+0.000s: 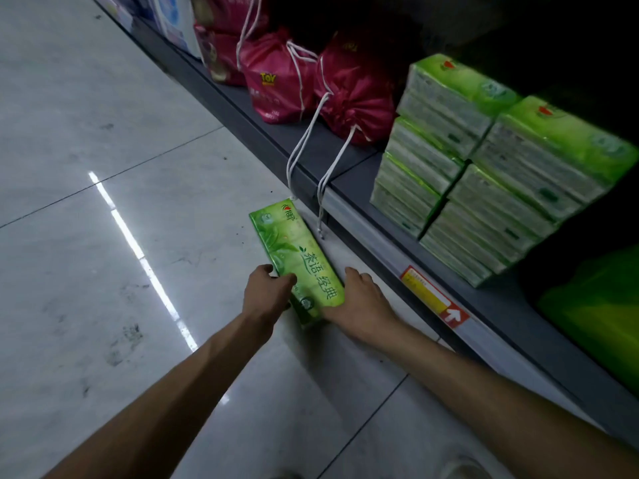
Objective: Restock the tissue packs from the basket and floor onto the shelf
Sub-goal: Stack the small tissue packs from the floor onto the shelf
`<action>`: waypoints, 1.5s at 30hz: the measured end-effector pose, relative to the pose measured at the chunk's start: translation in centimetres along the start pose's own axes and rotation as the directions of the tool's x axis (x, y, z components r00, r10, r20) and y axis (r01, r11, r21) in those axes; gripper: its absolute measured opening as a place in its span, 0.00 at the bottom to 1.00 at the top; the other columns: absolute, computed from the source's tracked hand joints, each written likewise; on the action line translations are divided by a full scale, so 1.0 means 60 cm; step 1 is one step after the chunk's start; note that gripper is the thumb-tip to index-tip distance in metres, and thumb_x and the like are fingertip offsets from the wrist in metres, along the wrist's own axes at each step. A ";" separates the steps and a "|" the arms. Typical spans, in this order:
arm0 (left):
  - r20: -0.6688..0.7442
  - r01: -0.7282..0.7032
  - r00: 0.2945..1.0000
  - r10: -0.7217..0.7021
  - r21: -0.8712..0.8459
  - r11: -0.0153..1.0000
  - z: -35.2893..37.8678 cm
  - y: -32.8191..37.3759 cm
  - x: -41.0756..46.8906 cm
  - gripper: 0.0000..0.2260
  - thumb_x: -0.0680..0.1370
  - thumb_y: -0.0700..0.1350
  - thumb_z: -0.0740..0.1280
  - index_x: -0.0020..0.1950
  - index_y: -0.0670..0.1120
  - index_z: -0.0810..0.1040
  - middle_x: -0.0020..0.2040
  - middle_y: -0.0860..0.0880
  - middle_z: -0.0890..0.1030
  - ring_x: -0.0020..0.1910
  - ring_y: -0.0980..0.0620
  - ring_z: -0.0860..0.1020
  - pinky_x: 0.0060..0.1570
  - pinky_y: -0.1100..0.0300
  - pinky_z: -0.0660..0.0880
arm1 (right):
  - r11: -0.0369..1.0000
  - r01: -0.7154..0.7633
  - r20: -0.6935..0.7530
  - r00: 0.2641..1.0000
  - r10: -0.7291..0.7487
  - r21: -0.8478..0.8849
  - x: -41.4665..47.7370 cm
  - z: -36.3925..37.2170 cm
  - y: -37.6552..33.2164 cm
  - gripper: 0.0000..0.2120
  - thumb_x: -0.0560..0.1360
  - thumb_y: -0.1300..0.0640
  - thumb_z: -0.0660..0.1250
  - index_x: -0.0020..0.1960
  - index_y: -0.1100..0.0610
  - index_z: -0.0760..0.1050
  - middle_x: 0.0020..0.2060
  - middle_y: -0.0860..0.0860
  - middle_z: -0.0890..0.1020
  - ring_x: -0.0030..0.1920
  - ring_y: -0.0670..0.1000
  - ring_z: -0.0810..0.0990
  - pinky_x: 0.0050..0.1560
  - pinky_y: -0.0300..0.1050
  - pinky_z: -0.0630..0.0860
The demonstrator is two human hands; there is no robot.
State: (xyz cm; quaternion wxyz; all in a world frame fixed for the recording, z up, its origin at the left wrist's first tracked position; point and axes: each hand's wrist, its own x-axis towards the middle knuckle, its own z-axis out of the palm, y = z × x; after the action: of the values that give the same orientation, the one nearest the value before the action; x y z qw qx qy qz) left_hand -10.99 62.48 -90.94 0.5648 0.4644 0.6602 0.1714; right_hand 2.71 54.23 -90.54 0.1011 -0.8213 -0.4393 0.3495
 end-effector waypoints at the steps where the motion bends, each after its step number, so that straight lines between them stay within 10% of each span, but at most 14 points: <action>1: 0.007 0.022 1.000 -0.022 -0.046 0.999 -0.002 0.002 -0.001 0.08 0.80 0.37 0.68 0.58 0.43 0.74 0.48 0.42 0.80 0.48 0.43 0.79 0.57 0.40 0.82 | 1.000 0.004 0.009 1.000 -0.004 -0.022 0.005 0.005 -0.003 0.39 0.71 0.43 0.76 0.73 0.58 0.63 0.67 0.59 0.70 0.67 0.61 0.71 0.62 0.56 0.75; 12: -0.014 0.044 0.999 -0.047 -0.156 0.987 -0.011 -0.018 0.004 0.16 0.65 0.47 0.66 0.42 0.34 0.80 0.41 0.34 0.81 0.42 0.43 0.79 0.47 0.48 0.80 | 0.988 -0.069 -0.081 0.995 0.058 -0.136 0.032 0.058 -0.033 0.56 0.64 0.38 0.80 0.78 0.61 0.55 0.70 0.58 0.66 0.70 0.60 0.67 0.63 0.55 0.72; 21: 0.064 0.041 0.997 -0.031 -0.176 0.983 -0.022 -0.026 -0.003 0.07 0.76 0.40 0.67 0.45 0.38 0.84 0.44 0.40 0.86 0.44 0.44 0.84 0.48 0.52 0.79 | 0.974 -0.196 -0.149 0.973 0.179 -0.114 0.038 0.064 -0.060 0.52 0.62 0.38 0.81 0.74 0.62 0.61 0.69 0.59 0.68 0.69 0.60 0.69 0.63 0.54 0.73; 25: 0.063 0.022 0.998 -0.008 -0.223 0.975 -0.042 -0.026 0.004 0.11 0.82 0.36 0.64 0.62 0.38 0.82 0.51 0.41 0.84 0.47 0.45 0.82 0.52 0.53 0.79 | 0.970 -0.238 -0.169 0.959 0.227 -0.050 0.036 0.052 -0.057 0.51 0.59 0.35 0.81 0.71 0.61 0.66 0.67 0.58 0.72 0.67 0.60 0.72 0.59 0.51 0.75; 29: -0.012 0.002 1.000 -0.005 -0.275 0.961 -0.074 -0.028 0.016 0.13 0.82 0.36 0.63 0.65 0.40 0.82 0.52 0.41 0.84 0.49 0.45 0.82 0.59 0.48 0.80 | 0.885 -0.274 0.032 0.958 0.283 0.376 0.012 0.029 -0.034 0.40 0.52 0.37 0.77 0.58 0.59 0.80 0.52 0.54 0.84 0.51 0.55 0.84 0.47 0.46 0.81; 32: -0.060 -0.043 0.998 0.026 -0.320 0.947 -0.106 -0.020 0.019 0.12 0.83 0.40 0.65 0.65 0.40 0.81 0.55 0.41 0.84 0.50 0.45 0.82 0.58 0.48 0.79 | 0.783 -0.221 0.130 0.975 0.179 0.582 -0.014 0.005 -0.009 0.16 0.67 0.51 0.79 0.50 0.57 0.82 0.42 0.50 0.86 0.44 0.49 0.83 0.38 0.37 0.76; 35: -0.082 -0.104 0.993 0.083 -0.312 0.945 -0.142 -0.002 0.024 0.16 0.83 0.51 0.68 0.67 0.43 0.79 0.58 0.43 0.84 0.54 0.45 0.83 0.58 0.48 0.80 | 0.876 -0.084 0.067 0.996 0.059 0.475 -0.042 -0.016 0.014 0.24 0.66 0.52 0.81 0.58 0.51 0.76 0.48 0.45 0.82 0.47 0.44 0.81 0.38 0.31 0.76; 39: -0.048 -0.172 0.985 0.165 -0.251 0.953 -0.191 0.036 0.019 0.24 0.80 0.63 0.67 0.69 0.49 0.79 0.59 0.47 0.84 0.57 0.47 0.84 0.51 0.53 0.80 | 0.989 0.054 -0.130 0.991 -0.036 0.137 -0.081 -0.021 0.028 0.48 0.55 0.40 0.80 0.71 0.48 0.67 0.57 0.44 0.72 0.55 0.47 0.76 0.55 0.50 0.80; 45: 0.053 -0.328 0.942 0.333 -0.077 0.941 -0.223 0.045 -0.017 0.19 0.72 0.59 0.77 0.58 0.51 0.86 0.51 0.48 0.87 0.52 0.50 0.85 0.51 0.53 0.76 | 0.947 0.295 -0.374 0.870 -0.321 -0.127 -0.121 -0.014 0.041 0.49 0.58 0.42 0.79 0.74 0.52 0.64 0.63 0.47 0.69 0.61 0.49 0.69 0.52 0.45 0.72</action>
State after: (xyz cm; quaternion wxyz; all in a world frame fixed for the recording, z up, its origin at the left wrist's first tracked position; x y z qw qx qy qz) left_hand -22.01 67.04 -84.29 0.5648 0.5547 0.5478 0.2705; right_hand 2.19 47.14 -87.58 0.2138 -0.7966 -0.5468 0.1441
